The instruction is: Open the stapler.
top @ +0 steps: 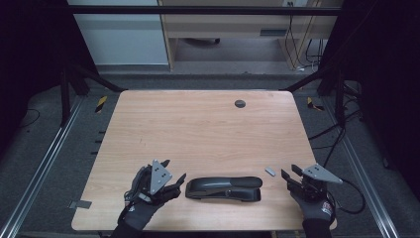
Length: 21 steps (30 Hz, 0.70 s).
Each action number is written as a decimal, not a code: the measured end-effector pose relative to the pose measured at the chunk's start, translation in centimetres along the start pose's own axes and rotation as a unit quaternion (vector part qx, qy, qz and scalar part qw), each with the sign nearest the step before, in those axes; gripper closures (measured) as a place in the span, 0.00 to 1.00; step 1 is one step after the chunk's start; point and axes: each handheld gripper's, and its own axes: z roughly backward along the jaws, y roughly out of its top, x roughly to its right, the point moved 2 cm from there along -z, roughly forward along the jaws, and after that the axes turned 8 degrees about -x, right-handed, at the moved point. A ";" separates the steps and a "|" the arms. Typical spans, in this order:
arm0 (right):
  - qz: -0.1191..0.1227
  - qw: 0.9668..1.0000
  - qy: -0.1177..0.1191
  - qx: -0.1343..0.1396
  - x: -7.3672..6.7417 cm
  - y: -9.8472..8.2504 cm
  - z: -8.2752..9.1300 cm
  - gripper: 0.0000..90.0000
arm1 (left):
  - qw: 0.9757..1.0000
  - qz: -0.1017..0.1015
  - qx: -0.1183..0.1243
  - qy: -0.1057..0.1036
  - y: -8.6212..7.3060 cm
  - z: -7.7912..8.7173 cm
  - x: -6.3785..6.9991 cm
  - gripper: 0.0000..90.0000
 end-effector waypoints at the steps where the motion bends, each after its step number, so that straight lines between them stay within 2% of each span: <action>1: 0.003 1.000 -0.002 -0.001 0.0 0.0 -0.1 0.60 | 1.000 -0.004 0.001 0.000 0.1 0.0 0.2 0.38; 16: 0.005 1.000 -0.004 -0.005 -0.4 0.0 -0.2 0.59 | 0.999 -0.049 0.006 -0.009 2.5 0.1 2.7 0.37; 21: 0.007 1.000 -0.006 -0.002 -0.4 0.0 -0.2 0.61 | 0.997 -0.071 0.012 -0.011 3.3 0.1 4.0 0.37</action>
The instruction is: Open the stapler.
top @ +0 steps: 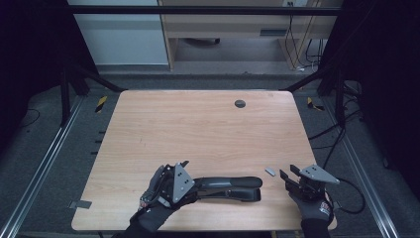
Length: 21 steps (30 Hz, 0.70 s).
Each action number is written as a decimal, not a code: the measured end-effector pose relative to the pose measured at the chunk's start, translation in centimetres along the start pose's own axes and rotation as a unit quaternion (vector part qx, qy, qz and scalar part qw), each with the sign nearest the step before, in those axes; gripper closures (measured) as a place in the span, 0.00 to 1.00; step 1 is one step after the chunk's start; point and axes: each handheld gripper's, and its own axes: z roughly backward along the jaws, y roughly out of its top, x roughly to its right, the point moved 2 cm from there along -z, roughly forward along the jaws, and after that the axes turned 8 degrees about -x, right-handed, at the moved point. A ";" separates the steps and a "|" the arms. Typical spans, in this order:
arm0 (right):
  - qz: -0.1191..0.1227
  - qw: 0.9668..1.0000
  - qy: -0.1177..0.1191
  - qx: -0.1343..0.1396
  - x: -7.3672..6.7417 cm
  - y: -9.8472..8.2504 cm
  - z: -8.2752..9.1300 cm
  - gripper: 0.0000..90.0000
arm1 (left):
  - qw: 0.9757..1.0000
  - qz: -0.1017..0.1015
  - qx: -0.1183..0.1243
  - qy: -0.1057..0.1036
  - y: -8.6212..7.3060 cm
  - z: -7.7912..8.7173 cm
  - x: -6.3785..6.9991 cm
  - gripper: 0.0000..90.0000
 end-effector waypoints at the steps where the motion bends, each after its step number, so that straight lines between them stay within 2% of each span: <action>1: -0.001 1.000 0.002 -0.001 -0.1 0.0 0.0 0.62 | 1.000 -0.004 -0.001 0.000 0.1 0.0 0.1 0.37; 11: 0.002 1.000 -0.001 0.000 -0.1 0.0 0.0 0.63 | 1.000 -0.025 0.003 -0.005 1.3 0.2 1.3 0.37; 21: 0.000 1.000 -0.001 0.003 -0.1 0.0 0.2 0.63 | 0.998 -0.054 -0.006 -0.010 2.0 0.0 2.9 0.37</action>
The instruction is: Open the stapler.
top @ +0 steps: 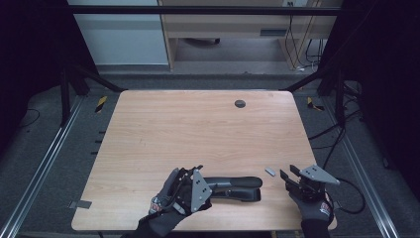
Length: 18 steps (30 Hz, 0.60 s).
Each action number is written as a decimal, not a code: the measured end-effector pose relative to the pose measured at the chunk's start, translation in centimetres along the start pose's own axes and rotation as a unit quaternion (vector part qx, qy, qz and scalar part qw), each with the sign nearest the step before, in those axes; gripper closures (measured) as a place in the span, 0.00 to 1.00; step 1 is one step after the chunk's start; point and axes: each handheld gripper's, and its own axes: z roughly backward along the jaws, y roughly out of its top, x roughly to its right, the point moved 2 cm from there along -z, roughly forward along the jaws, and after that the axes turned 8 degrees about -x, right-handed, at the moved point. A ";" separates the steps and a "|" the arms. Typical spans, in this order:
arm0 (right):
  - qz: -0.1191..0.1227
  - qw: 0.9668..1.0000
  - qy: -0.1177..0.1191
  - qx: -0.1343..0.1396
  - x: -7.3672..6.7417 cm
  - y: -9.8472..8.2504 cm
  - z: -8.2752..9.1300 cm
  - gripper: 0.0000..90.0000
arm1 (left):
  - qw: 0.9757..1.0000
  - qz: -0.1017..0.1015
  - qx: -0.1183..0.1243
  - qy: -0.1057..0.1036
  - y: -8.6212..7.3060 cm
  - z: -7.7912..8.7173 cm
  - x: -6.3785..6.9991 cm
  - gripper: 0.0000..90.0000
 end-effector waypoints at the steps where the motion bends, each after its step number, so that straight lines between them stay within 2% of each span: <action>1: -0.001 1.000 0.000 0.000 0.0 0.0 0.0 0.63 | 1.000 -0.007 -0.003 -0.001 0.2 -0.1 0.3 0.37; 10: -0.005 1.000 0.002 0.000 0.1 -0.1 0.1 0.63 | 0.999 -0.032 -0.012 0.002 0.7 -1.2 1.9 0.36; 18: -0.008 1.000 0.002 0.002 0.1 -0.2 0.2 0.64 | 0.999 -0.046 -0.021 0.002 1.1 -2.4 3.0 0.35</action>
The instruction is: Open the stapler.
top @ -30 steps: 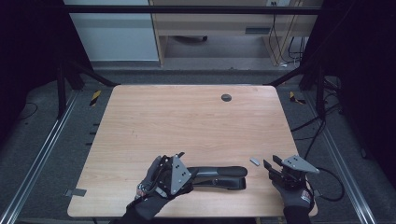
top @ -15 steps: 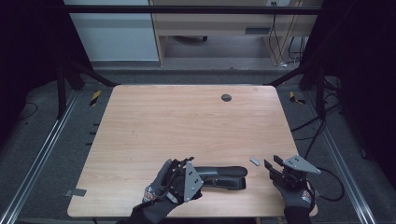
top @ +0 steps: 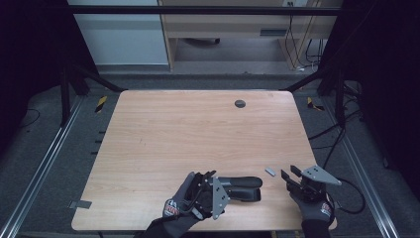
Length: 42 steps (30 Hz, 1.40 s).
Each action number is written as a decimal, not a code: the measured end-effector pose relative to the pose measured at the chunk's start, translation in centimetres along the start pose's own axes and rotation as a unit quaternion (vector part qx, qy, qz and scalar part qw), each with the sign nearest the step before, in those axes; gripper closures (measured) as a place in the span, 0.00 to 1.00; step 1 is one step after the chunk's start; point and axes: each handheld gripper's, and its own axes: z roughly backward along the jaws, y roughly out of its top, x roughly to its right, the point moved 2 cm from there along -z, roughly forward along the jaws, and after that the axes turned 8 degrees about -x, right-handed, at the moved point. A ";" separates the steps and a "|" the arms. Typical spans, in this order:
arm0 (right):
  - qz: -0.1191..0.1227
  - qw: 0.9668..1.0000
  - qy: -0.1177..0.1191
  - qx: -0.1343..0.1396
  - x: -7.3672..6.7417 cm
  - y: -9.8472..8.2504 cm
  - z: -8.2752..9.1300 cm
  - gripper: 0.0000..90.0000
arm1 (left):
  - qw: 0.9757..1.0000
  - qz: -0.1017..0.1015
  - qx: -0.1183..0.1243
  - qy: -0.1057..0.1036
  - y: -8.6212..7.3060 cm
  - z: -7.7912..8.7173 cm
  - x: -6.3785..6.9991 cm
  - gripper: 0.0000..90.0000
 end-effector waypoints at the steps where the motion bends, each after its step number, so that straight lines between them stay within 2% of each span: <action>1: 0.003 1.000 -0.002 0.001 0.0 0.0 0.0 0.64 | 1.000 0.000 -0.001 -0.001 0.1 -0.2 0.1 0.35; 10: 0.008 1.000 0.001 0.005 -0.2 0.0 0.0 0.63 | 1.000 -0.012 -0.013 -0.002 0.7 -1.6 0.9 0.35; 15: 0.005 1.000 -0.007 0.000 -0.2 0.0 0.0 0.60 | 1.000 -0.017 -0.018 0.000 1.0 -2.3 1.3 0.34; 18: 0.013 1.000 -0.012 -0.001 -0.1 0.0 0.0 0.61 | 1.000 -0.021 -0.021 0.000 1.2 -2.6 1.4 0.34; 25: 0.007 1.000 -0.003 -0.007 -0.3 0.0 0.0 0.65 | 0.999 -0.032 -0.028 0.007 1.7 -3.5 2.0 0.33; 32: -0.001 1.000 -0.001 -0.015 -0.3 0.0 -0.1 0.69 | 0.998 -0.057 -0.035 0.014 2.2 -3.9 2.8 0.33; 42: 0.004 1.000 0.009 -0.017 -0.5 -0.1 -0.1 0.84 | 0.996 -0.076 -0.044 0.016 2.4 -4.9 3.6 0.33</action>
